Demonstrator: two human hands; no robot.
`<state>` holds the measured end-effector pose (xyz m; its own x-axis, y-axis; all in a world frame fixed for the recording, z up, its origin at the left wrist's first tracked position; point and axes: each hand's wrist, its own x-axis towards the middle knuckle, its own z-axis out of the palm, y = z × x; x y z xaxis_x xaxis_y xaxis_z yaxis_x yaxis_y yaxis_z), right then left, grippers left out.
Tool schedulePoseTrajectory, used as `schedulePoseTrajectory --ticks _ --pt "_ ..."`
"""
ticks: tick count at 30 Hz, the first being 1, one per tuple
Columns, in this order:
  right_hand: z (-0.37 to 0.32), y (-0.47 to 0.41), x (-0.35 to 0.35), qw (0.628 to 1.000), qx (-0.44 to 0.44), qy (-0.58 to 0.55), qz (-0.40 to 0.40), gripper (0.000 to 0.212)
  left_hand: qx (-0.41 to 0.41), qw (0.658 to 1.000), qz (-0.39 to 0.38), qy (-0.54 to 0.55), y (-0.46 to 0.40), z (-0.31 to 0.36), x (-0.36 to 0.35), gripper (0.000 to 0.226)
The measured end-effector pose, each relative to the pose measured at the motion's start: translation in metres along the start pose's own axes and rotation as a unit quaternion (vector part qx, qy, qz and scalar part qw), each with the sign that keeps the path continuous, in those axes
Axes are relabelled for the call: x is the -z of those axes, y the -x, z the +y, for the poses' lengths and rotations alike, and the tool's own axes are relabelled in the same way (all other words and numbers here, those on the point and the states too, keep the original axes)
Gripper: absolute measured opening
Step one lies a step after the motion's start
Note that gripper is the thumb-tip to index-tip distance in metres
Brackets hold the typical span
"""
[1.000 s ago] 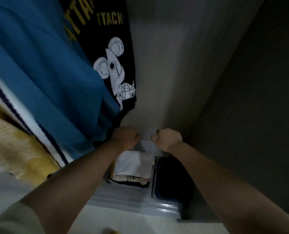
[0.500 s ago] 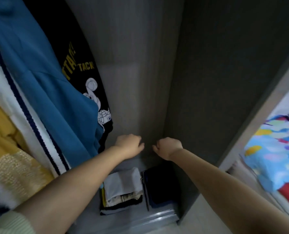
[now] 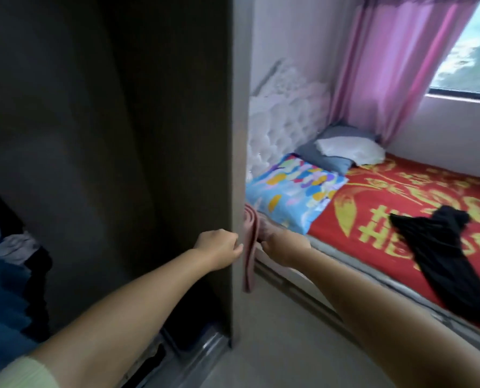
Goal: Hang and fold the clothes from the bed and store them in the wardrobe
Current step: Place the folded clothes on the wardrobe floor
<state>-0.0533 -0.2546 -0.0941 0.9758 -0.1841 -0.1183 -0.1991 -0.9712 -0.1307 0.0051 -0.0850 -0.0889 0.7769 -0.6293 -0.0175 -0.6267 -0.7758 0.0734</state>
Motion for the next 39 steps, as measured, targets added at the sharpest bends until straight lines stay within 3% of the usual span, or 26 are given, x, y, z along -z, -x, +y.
schedulePoseTrajectory --ticks 5,9,17,27,39 --pt "0.095 0.051 0.013 0.996 -0.092 0.006 -0.012 0.041 -0.095 0.995 -0.003 -0.022 -0.046 0.097 -0.006 0.037" --pt "0.2 0.103 0.018 0.984 -0.171 -0.022 -0.037 0.041 -0.163 0.987 -0.011 -0.008 -0.08 0.214 -0.013 0.035" --pt "0.397 0.195 0.016 0.95 -0.301 -0.043 -0.069 0.043 -0.227 0.969 -0.09 0.032 -0.116 0.413 -0.049 0.036" --pt "0.532 0.218 -0.016 0.913 -0.377 -0.116 -0.106 0.04 -0.263 0.957 -0.127 0.0 -0.2 0.516 -0.097 0.035" --pt "0.706 0.151 -0.029 0.834 -0.51 -0.186 -0.101 0.029 -0.349 0.92 -0.176 -0.029 -0.391 0.641 -0.141 0.031"
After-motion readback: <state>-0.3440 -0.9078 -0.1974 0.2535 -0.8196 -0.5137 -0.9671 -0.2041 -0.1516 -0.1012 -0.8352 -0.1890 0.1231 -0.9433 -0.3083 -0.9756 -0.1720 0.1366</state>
